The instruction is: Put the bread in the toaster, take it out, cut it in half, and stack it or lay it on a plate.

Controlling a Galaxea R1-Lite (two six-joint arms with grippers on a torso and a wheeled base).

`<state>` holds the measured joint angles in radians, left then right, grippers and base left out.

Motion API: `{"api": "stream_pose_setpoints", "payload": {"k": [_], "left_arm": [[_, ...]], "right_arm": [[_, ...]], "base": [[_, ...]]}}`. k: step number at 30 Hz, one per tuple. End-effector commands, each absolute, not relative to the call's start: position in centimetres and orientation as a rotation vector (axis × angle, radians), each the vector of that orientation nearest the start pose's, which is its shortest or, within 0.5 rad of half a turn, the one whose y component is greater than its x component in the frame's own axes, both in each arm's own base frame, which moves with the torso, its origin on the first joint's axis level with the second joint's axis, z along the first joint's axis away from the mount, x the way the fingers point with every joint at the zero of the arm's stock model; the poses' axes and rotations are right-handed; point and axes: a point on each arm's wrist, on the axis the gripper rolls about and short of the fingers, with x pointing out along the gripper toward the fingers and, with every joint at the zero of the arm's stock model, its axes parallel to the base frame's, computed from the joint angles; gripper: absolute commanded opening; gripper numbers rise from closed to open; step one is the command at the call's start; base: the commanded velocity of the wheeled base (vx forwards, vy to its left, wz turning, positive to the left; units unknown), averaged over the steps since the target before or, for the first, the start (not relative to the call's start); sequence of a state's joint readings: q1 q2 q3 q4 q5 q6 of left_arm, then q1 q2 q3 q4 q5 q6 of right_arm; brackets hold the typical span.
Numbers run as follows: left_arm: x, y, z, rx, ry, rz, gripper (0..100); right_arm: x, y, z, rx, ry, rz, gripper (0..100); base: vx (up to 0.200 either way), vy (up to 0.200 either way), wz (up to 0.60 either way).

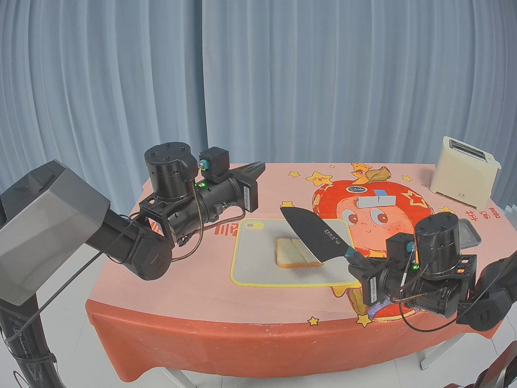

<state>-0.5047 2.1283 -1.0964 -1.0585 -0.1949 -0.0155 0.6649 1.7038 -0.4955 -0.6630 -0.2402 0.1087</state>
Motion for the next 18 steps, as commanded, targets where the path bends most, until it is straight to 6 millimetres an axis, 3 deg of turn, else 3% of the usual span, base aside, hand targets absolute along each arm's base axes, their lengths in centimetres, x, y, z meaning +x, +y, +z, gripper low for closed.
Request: {"api": "stream_pose_setpoints", "payload": {"k": [1,8,11,15,18], "left_arm": [[35.7,-21.0,14.0,-0.019,-0.003,-0.716,100],[35.3,-21.2,14.1,-0.061,0.026,-0.724,100],[35.5,-21.0,13.8,-0.153,0.184,-0.727,100],[36.3,-18.7,14.6,-0.260,0.320,-0.781,100],[36.4,-18.1,15.6,-0.389,0.390,-0.827,100]], "right_arm": [[20.1,15.6,11.3,-0.137,0.494,0.403,0],[20.2,15.3,11.7,-0.132,0.478,0.397,0],[20.3,15.1,11.9,-0.124,0.471,0.388,0],[20.3,15.0,12.3,-0.116,0.459,0.383,0],[20.3,14.9,12.4,-0.114,0.455,0.382,0]], "base": [[0.000,0.000,0.00],[0.000,0.000,0.00],[0.000,0.000,0.00],[0.000,0.000,0.00],[0.000,0.000,0.00]]}}
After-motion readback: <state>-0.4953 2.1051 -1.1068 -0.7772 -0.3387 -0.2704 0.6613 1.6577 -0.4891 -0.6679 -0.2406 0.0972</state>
